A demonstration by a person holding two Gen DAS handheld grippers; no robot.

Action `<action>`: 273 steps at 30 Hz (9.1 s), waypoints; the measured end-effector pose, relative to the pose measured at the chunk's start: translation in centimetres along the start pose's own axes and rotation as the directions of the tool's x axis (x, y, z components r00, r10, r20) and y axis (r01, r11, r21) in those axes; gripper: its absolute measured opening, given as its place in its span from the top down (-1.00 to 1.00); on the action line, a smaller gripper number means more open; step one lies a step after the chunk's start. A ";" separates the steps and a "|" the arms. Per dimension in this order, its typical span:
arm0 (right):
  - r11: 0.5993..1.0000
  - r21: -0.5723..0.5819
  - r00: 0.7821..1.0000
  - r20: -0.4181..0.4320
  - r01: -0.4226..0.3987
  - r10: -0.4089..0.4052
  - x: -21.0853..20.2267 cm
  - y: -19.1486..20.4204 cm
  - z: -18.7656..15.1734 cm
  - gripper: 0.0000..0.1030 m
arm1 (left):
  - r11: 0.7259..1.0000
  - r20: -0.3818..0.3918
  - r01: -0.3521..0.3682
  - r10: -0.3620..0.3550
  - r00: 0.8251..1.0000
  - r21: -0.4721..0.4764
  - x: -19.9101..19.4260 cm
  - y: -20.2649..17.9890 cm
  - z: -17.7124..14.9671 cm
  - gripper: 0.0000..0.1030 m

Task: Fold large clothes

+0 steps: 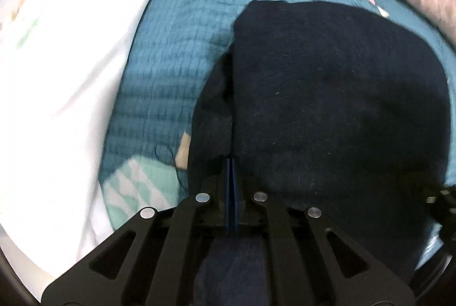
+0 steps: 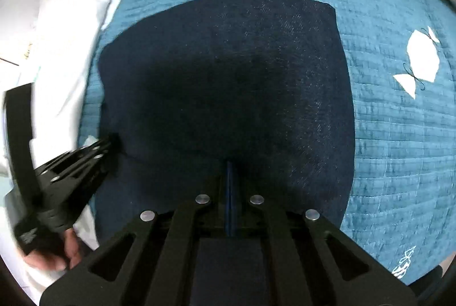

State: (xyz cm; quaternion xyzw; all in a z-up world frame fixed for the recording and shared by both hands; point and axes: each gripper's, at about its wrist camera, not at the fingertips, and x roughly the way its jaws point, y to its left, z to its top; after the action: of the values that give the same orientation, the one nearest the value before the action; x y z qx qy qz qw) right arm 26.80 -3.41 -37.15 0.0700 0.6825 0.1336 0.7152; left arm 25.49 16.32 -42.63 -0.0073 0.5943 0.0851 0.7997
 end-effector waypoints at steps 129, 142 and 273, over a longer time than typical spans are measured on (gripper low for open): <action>0.933 -0.017 0.913 0.201 -0.359 0.355 -4.6 -4.7 -3.9 0.23 | 0.709 0.021 0.703 -0.703 0.711 -0.063 -4.6 -1.2 -5.9 0.57; 0.928 -0.027 0.884 0.294 -0.372 0.363 -11.8 -9.3 -7.2 0.23 | 0.707 0.065 0.706 -0.706 0.705 0.027 -11.9 -9.5 -7.7 0.57; 0.878 0.478 0.907 0.386 -0.039 -0.170 -25.1 -60.4 -1.4 0.69 | 0.802 0.087 0.553 -0.582 0.809 0.229 -12.7 -70.2 5.0 0.96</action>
State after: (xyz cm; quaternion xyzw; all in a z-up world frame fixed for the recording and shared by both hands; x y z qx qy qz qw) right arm 30.32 -68.37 -30.28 0.2462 0.5280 -0.0805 0.8088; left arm 36.82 -53.96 -35.33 -0.1012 0.5071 -0.2162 0.8282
